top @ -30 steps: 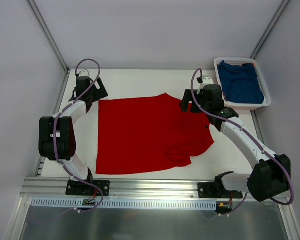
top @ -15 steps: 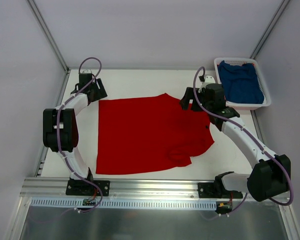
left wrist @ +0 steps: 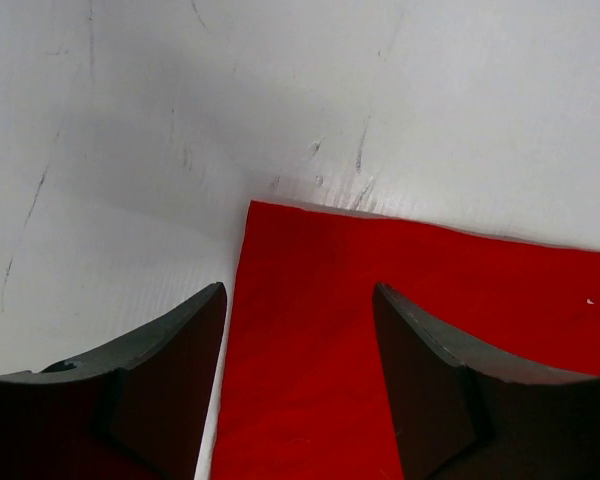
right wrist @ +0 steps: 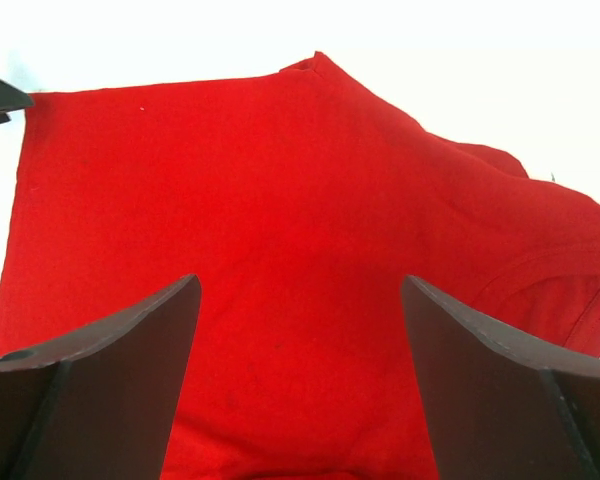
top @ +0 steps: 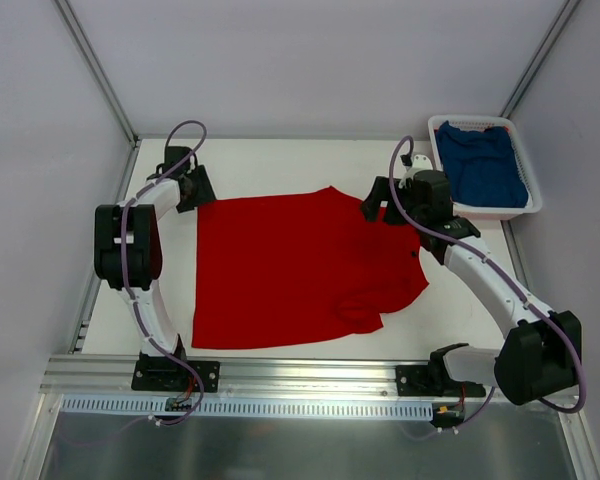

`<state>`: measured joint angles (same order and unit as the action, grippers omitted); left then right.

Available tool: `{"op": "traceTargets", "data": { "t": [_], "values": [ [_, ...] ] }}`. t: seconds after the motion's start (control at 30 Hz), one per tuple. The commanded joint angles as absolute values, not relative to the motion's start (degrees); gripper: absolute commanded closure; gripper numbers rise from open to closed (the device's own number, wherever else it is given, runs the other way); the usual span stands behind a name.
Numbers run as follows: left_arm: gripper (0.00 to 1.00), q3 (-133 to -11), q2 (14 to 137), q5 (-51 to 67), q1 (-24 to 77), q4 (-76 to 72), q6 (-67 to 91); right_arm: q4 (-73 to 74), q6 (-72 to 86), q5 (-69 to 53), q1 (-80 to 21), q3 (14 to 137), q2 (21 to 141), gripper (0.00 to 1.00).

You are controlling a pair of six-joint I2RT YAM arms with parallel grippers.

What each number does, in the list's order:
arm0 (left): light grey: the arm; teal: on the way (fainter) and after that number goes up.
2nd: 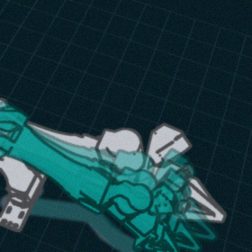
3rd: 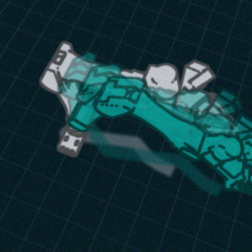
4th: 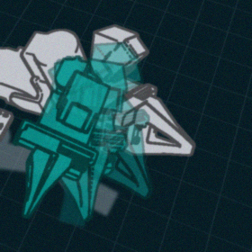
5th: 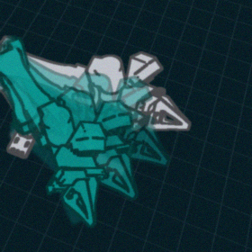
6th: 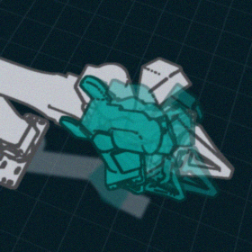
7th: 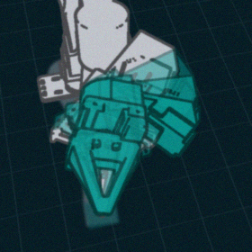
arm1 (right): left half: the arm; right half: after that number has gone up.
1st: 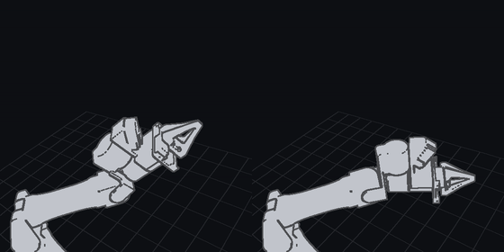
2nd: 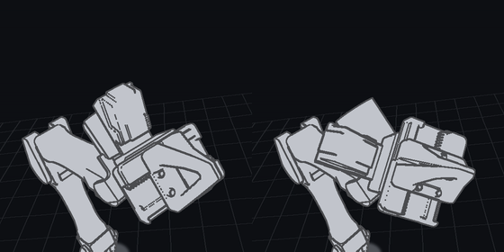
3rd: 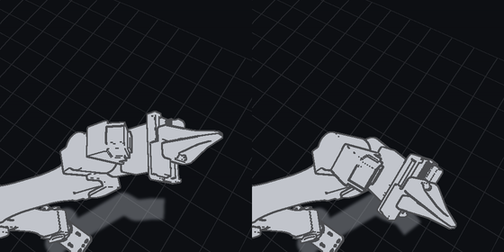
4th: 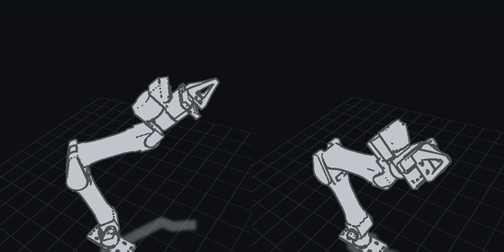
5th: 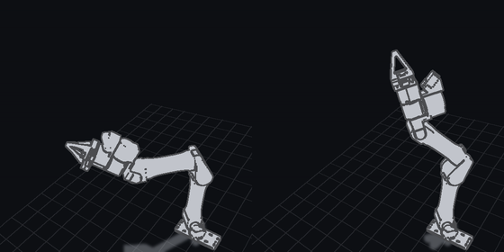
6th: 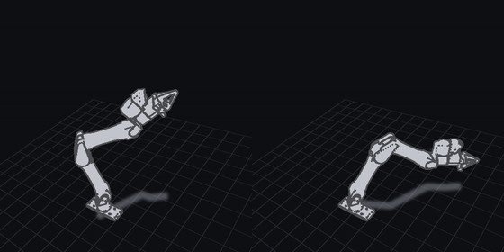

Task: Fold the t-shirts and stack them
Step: Flatten out the tshirt

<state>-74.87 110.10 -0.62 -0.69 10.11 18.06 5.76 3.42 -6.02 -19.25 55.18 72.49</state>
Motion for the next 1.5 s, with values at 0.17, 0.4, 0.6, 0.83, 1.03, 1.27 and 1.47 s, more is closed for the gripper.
{"op": "traceTargets", "data": {
  "t": [0.17,0.4,0.6,0.83,1.03,1.27,1.47],
  "values": [
    [0.41,-82.35,114.25,1.48,-0.26,16.42,17.84,2.81,4.57,-7.91,-18.37,54.58,69.17,0.15],
    [0.52,-87.27,117.51,2.37,-0.26,19.51,16.88,2.9,4.83,-9.05,-16.79,54.05,69.08,0.15],
    [0.51,-88.68,118.91,2.55,-0.26,20.83,16.7,2.9,5.18,-9.75,-15.3,53.88,69.52,0.15],
    [0.62,-89.47,119.62,3.08,-0.35,22.5,16.61,2.55,5.45,-11.68,-11.69,55.19,74.61,0.15],
    [0.75,-89.56,119.71,3.43,-0.26,22.59,16.52,2.02,7.64,-19.41,-5.72,61.59,85.58,0.16],
    [0.95,-89.47,119.62,3.78,-0.26,22.59,16.44,-1.76,11.34,-26.71,-0.26,69.59,97.46,0.18],
    [1.0,-89.65,119.71,3.78,-0.26,22.68,16.44,-1.76,12.13,-29.18,2.02,75.23,105.1,0.18]
  ]
}}
